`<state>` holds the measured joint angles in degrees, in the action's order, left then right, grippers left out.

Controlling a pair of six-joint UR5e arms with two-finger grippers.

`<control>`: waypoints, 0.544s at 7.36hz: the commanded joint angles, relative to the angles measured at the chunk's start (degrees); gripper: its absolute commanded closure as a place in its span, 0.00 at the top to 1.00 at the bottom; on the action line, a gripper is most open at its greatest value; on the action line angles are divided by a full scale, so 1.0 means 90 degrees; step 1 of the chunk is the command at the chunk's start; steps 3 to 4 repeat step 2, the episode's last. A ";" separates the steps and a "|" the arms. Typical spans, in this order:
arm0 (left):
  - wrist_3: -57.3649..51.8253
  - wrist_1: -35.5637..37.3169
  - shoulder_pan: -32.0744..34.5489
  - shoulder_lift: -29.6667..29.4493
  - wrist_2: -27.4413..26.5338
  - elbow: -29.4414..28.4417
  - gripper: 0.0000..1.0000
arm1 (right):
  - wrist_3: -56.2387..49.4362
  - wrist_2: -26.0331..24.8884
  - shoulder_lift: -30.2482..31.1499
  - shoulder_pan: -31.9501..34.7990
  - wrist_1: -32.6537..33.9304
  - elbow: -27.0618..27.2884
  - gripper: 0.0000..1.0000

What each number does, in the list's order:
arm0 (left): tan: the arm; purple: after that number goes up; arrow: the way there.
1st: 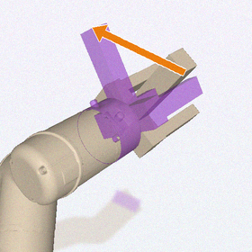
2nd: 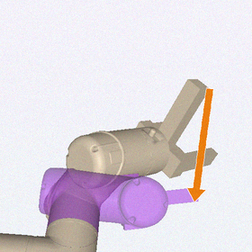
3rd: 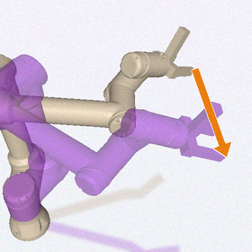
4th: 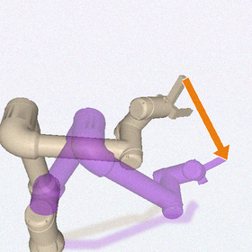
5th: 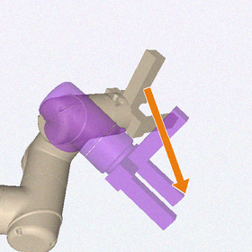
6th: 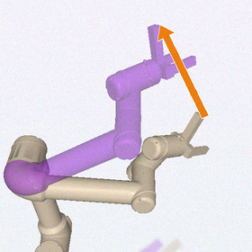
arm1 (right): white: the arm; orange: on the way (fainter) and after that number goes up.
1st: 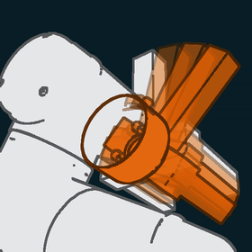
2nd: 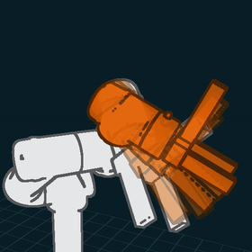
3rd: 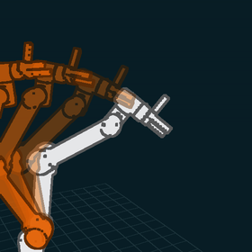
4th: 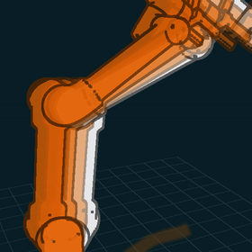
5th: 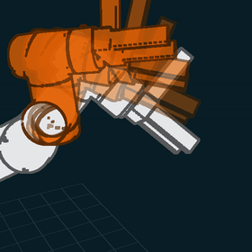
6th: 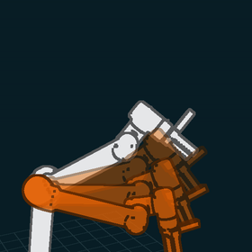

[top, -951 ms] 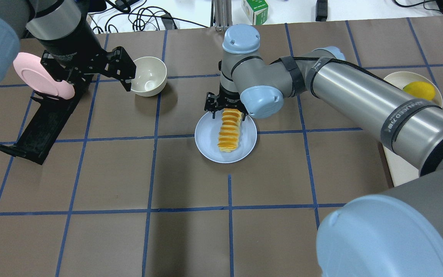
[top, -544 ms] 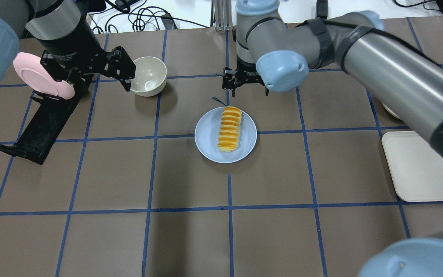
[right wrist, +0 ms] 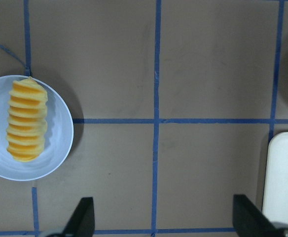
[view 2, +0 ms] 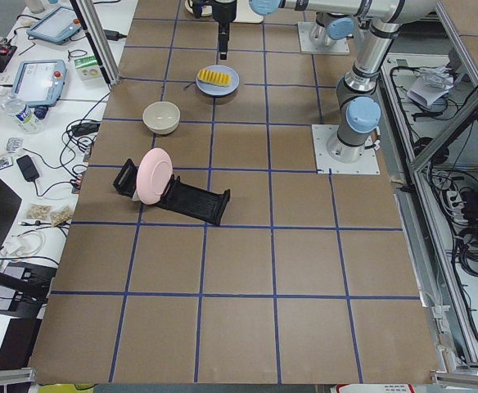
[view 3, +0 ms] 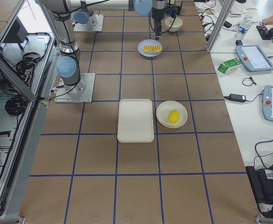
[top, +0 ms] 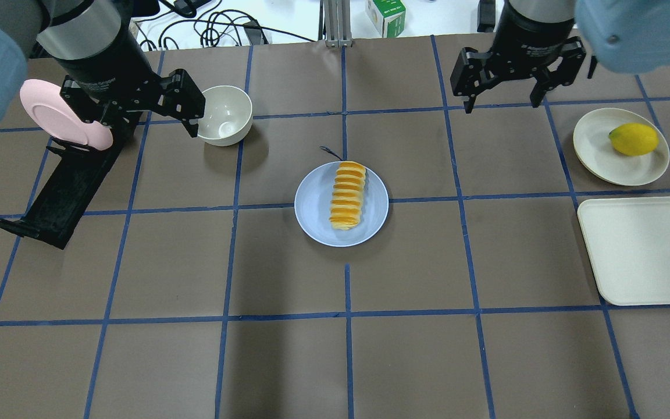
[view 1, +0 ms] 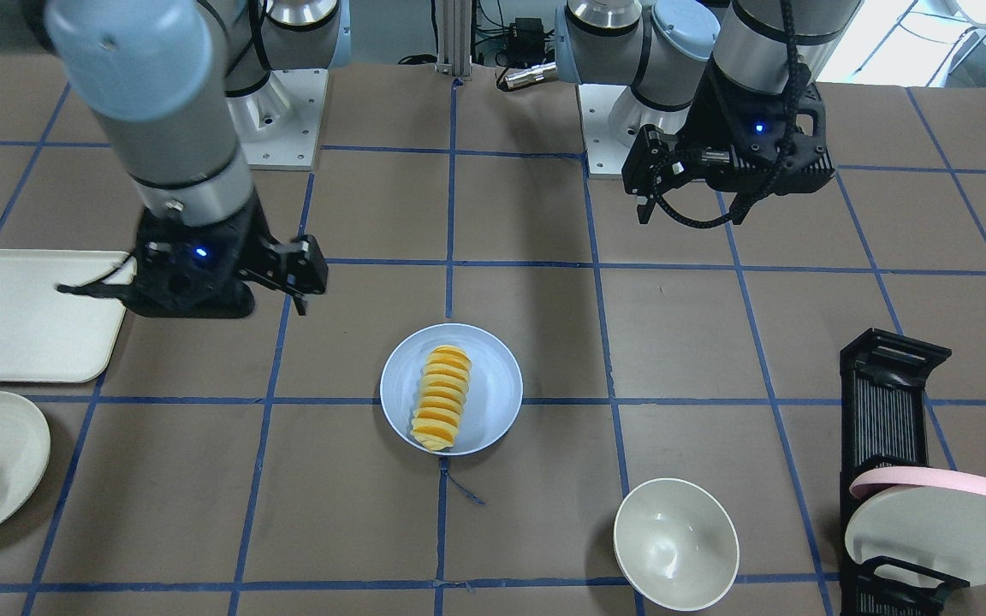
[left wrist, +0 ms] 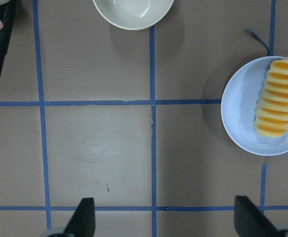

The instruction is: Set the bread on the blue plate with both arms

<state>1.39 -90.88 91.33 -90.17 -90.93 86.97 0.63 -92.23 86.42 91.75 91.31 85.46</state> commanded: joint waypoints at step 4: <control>0.0002 0.0000 -0.0001 0.0009 0.0025 -0.0015 1.00 | -0.0109 0.0023 0.0661 -0.0077 0.0555 0.0816 1.00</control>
